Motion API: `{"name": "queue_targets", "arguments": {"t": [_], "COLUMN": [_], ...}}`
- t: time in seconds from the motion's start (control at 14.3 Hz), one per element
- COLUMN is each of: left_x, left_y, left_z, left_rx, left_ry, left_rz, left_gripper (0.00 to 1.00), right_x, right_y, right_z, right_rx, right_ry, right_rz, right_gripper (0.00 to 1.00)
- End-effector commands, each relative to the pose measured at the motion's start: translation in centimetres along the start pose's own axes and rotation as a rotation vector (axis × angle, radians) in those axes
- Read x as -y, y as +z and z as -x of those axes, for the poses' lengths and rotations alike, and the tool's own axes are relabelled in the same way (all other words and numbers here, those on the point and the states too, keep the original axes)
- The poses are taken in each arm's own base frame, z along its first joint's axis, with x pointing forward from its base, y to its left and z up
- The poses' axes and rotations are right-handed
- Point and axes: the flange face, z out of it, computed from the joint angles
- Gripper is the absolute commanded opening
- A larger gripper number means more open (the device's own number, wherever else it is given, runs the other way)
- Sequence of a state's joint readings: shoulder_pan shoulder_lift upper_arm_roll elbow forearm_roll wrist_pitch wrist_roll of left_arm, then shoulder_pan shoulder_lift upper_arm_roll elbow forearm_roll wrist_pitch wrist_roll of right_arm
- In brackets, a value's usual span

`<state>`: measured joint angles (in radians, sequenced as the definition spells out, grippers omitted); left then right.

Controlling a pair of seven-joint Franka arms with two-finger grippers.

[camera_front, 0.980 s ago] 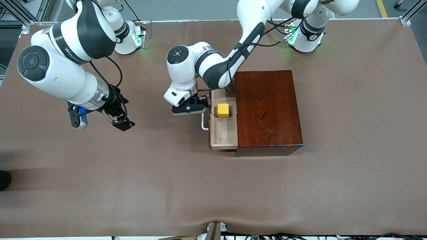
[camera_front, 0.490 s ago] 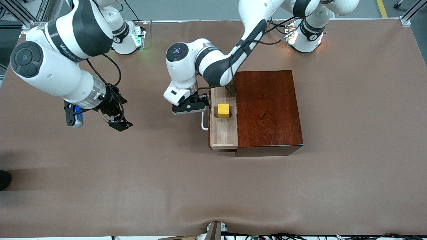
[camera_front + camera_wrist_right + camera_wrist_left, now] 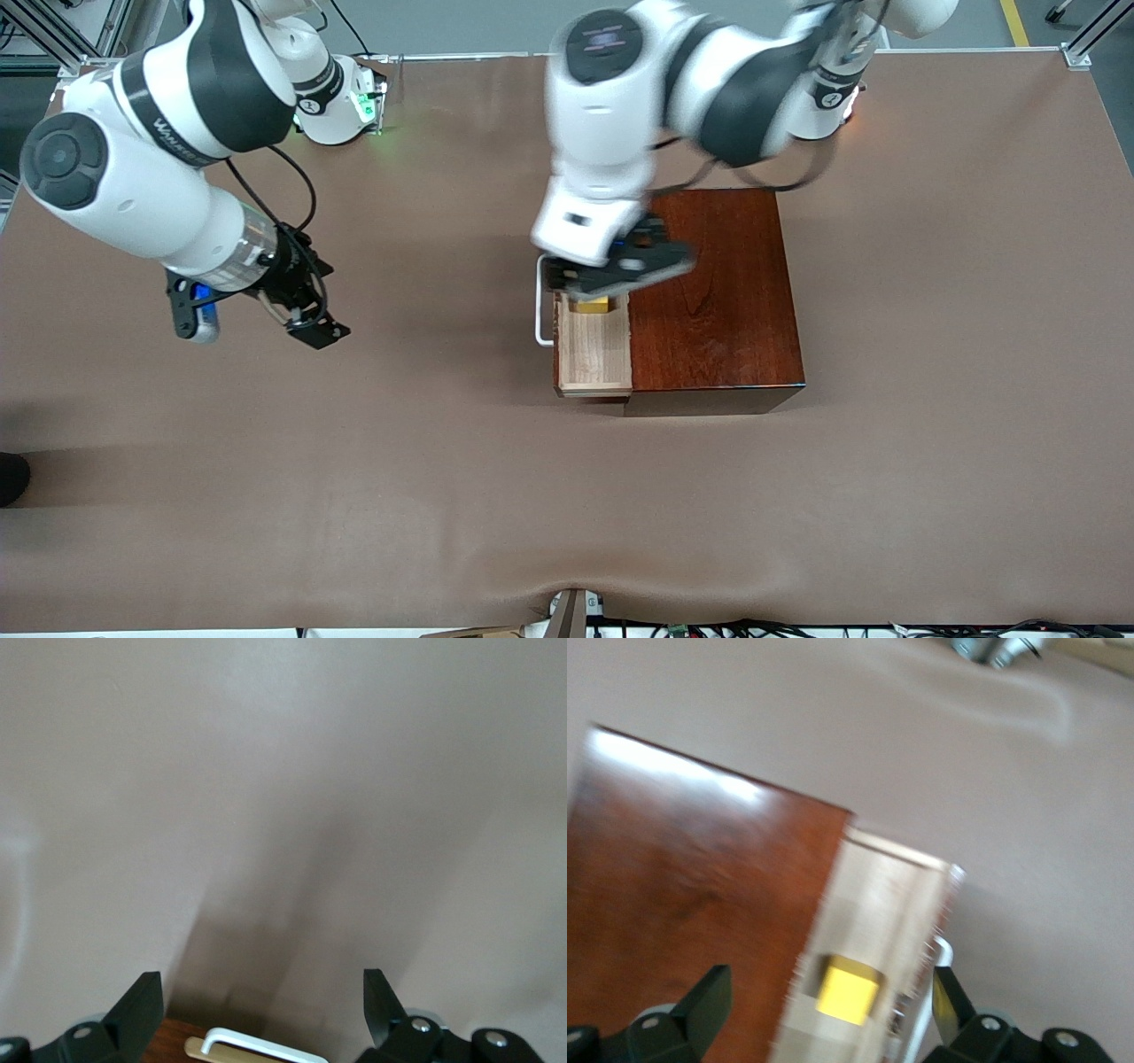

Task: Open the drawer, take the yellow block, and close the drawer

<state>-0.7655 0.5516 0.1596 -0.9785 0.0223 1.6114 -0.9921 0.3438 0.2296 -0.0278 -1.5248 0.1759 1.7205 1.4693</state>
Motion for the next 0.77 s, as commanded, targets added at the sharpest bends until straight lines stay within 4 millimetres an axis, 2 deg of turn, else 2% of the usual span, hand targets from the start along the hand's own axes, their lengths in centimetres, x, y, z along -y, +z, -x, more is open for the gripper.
{"name": "queue_targets", "arguments": {"t": [0.0, 0.14, 0.28, 0.49, 0.7], "left_x": [7.1, 12.2, 16.6, 22.5, 26.7], "left_y": [-2.1, -3.0, -3.6, -4.9, -5.3], "left_z": [-5.4, -9.7, -12.5, -15.0, -16.7], "left_rx": [0.026, 0.044, 0.072, 0.126, 0.157], "left_ry": [0.008, 0.033, 0.039, 0.074, 0.093], "left_rz": [-0.041, -0.050, -0.068, -0.086, -0.096], "left_gripper": [1.00, 1.00, 1.00, 1.00, 1.00], "right_x": [0.3, 0.6, 1.1, 2.5, 4.5], "right_y": [0.3, 1.6, 3.4, 6.7, 10.8], "right_z": [2.2, 5.0, 6.2, 10.8, 16.2], "right_rx": [0.006, 0.007, 0.004, -0.015, -0.018], "right_ry": [-0.032, -0.040, 0.092, 0.177, 0.282], "right_rz": [0.017, 0.039, 0.060, 0.088, 0.029], "right_gripper": [1.00, 1.00, 1.00, 1.00, 1.00]}}
